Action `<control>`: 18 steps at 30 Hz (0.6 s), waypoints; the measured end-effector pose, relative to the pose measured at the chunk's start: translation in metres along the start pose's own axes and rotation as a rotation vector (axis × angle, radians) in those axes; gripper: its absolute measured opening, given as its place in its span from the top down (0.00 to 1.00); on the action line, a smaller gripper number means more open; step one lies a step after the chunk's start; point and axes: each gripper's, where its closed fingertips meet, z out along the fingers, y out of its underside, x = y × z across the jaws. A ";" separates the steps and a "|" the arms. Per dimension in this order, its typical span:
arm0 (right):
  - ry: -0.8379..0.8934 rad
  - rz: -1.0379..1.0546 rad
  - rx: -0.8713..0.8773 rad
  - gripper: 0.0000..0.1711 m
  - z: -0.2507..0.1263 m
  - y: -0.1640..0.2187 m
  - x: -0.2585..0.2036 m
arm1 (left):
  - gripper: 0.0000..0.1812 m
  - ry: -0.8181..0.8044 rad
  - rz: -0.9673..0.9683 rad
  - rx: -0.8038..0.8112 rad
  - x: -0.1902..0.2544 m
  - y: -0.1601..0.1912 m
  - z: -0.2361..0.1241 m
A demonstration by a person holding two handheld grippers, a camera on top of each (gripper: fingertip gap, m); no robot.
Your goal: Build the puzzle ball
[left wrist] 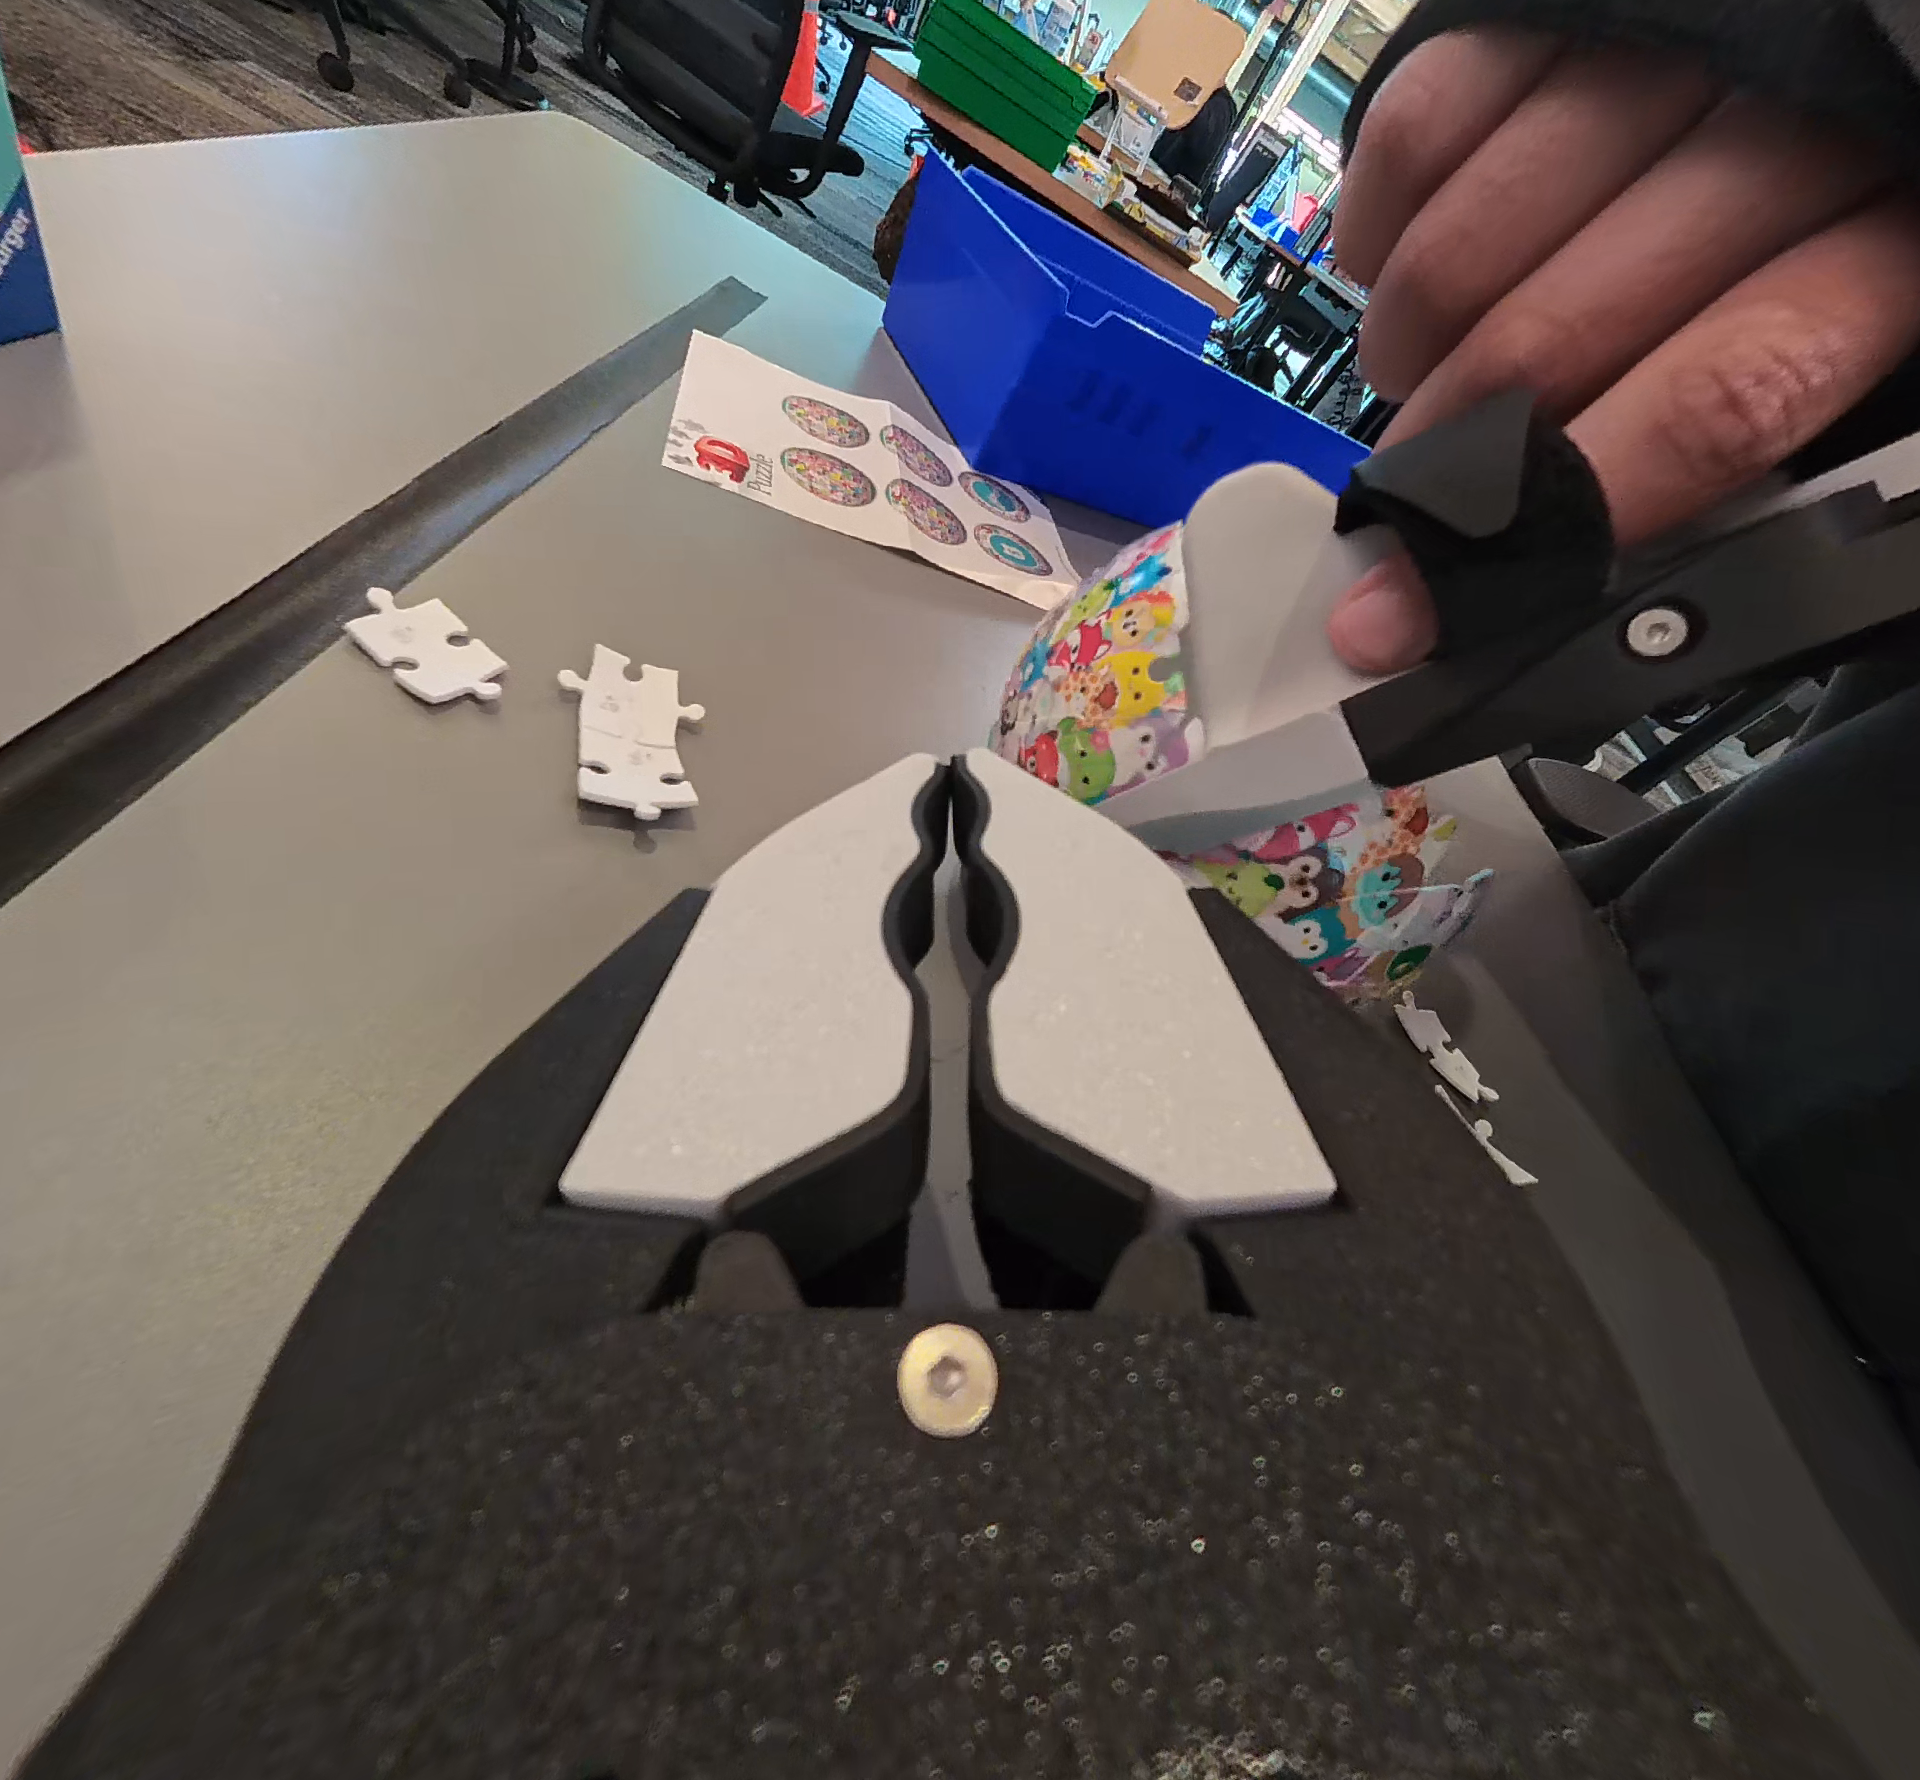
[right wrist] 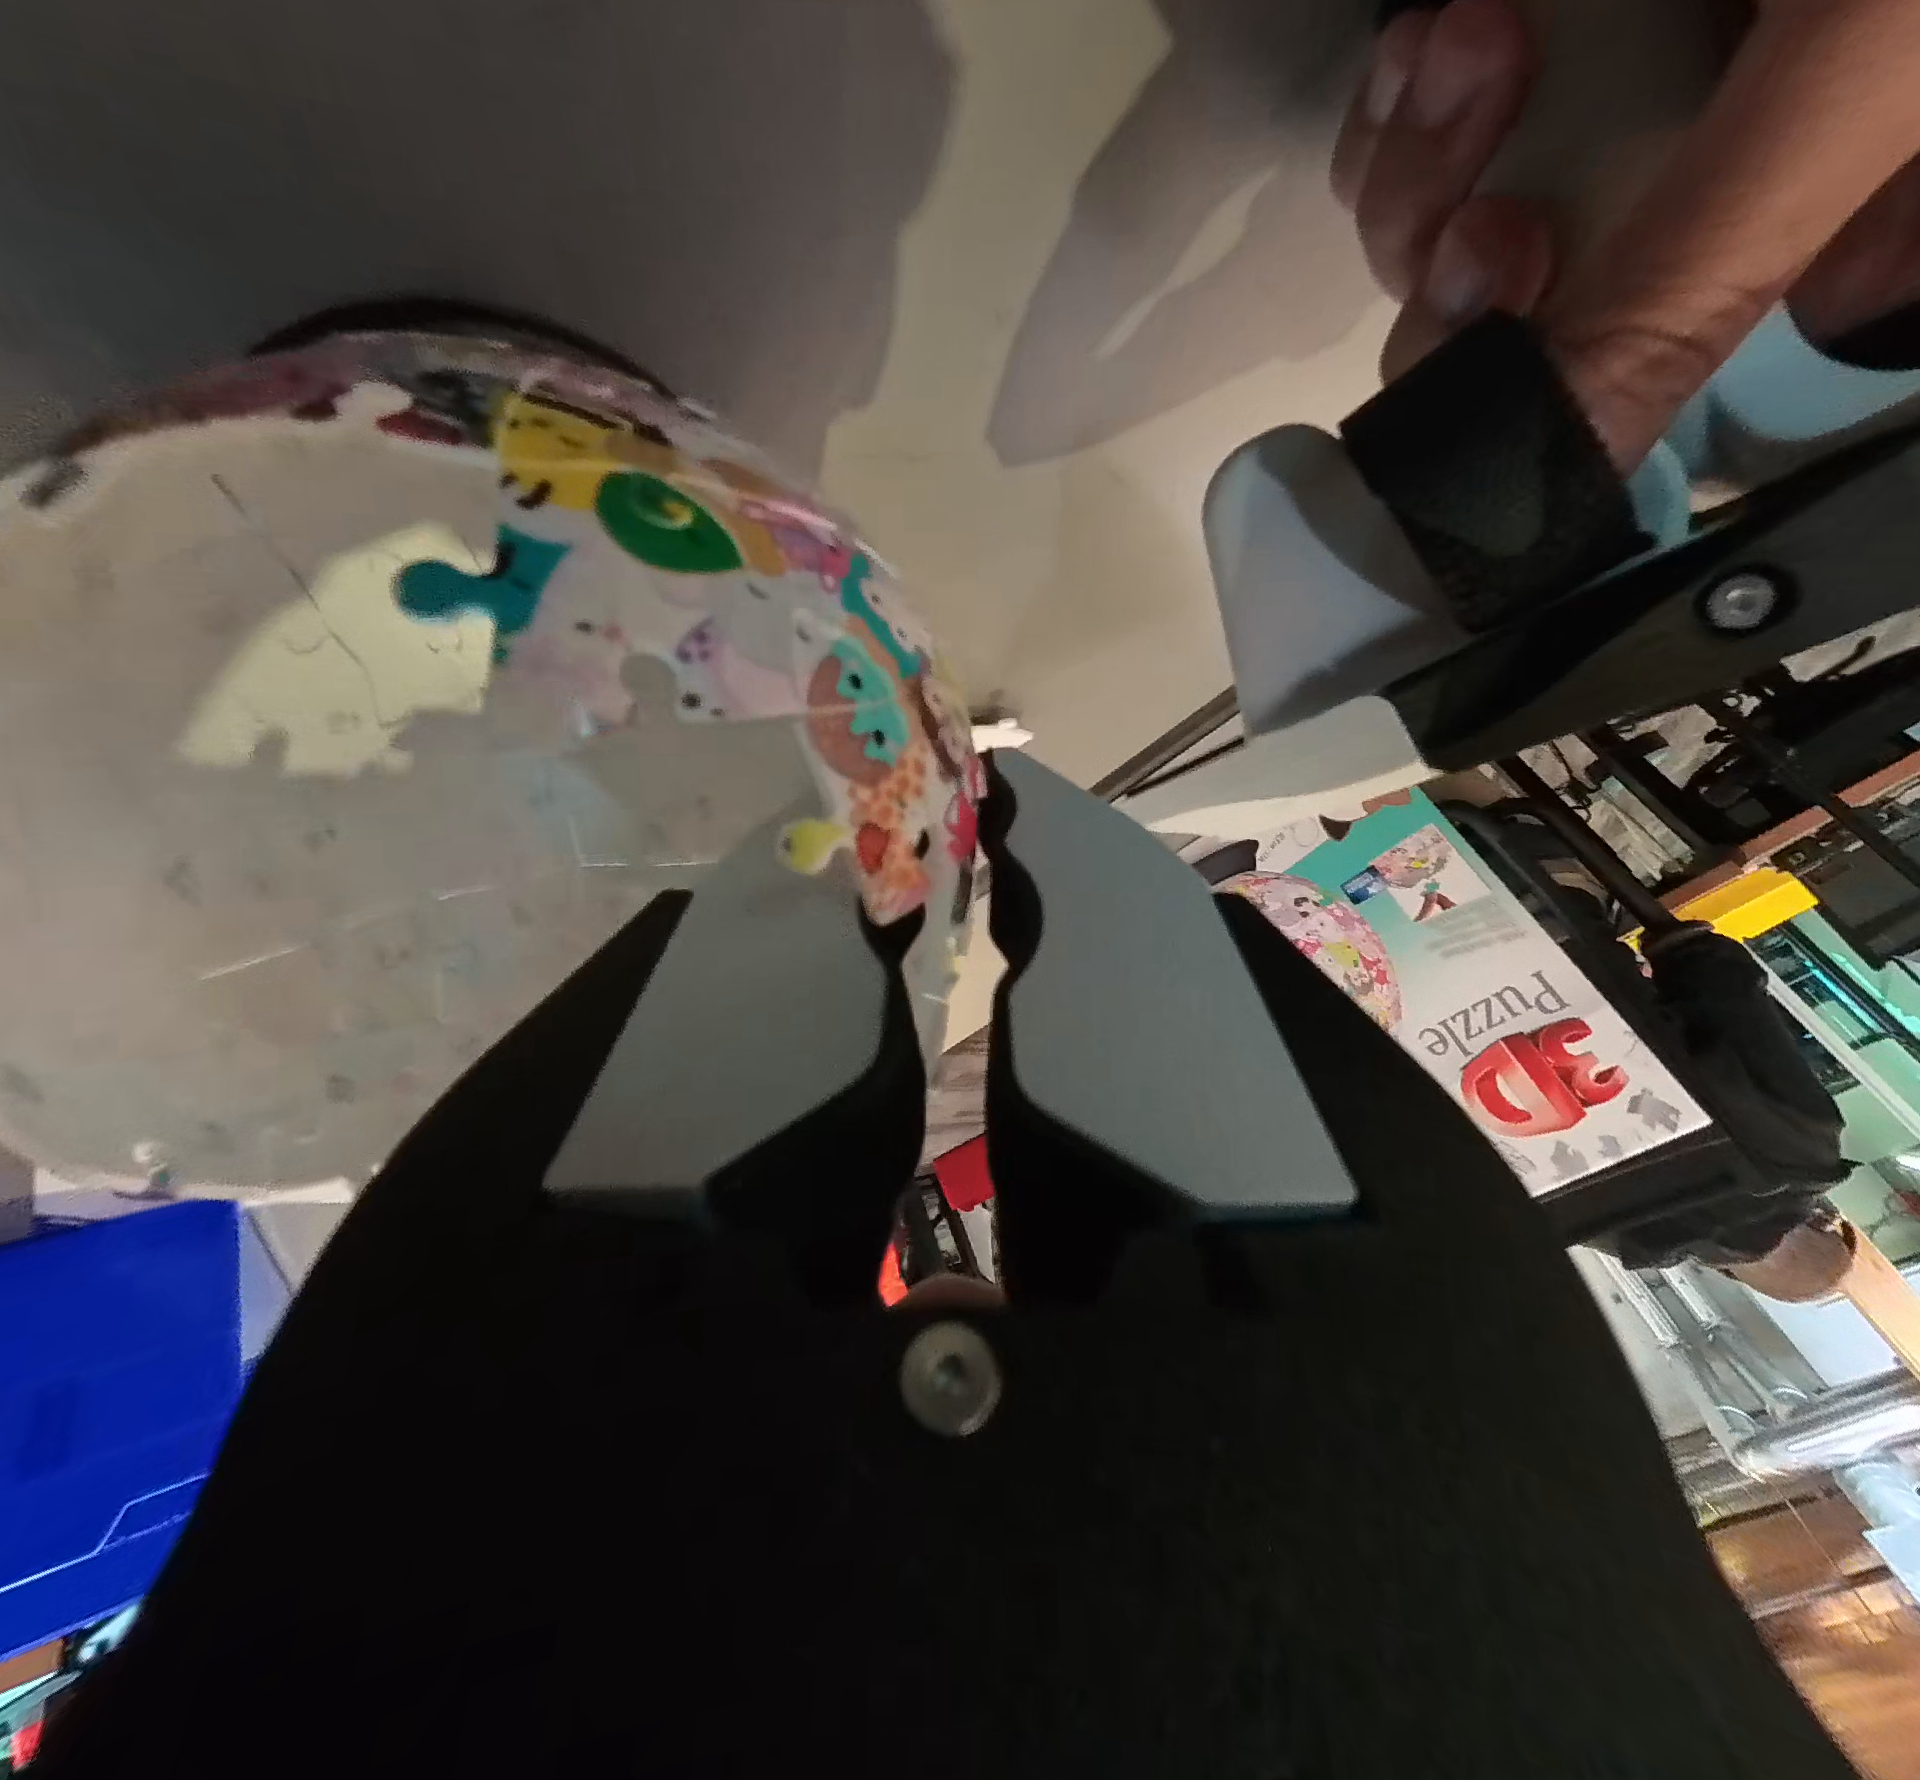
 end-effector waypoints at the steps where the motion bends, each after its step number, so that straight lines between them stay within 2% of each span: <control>1: 0.011 -0.004 -0.005 0.96 0.000 0.000 0.000 | 1.00 0.000 0.001 -0.001 0.000 0.000 0.000; 13: 0.041 -0.013 -0.020 0.97 -0.001 0.004 0.002 | 1.00 0.022 0.012 -0.022 0.005 0.003 0.004; 15: 0.038 -0.002 -0.022 0.95 -0.002 0.003 0.002 | 1.00 0.025 0.015 -0.029 0.006 0.004 0.005; 18: 0.023 0.018 -0.021 0.87 -0.005 0.004 0.002 | 1.00 0.029 0.013 -0.033 0.006 0.005 0.005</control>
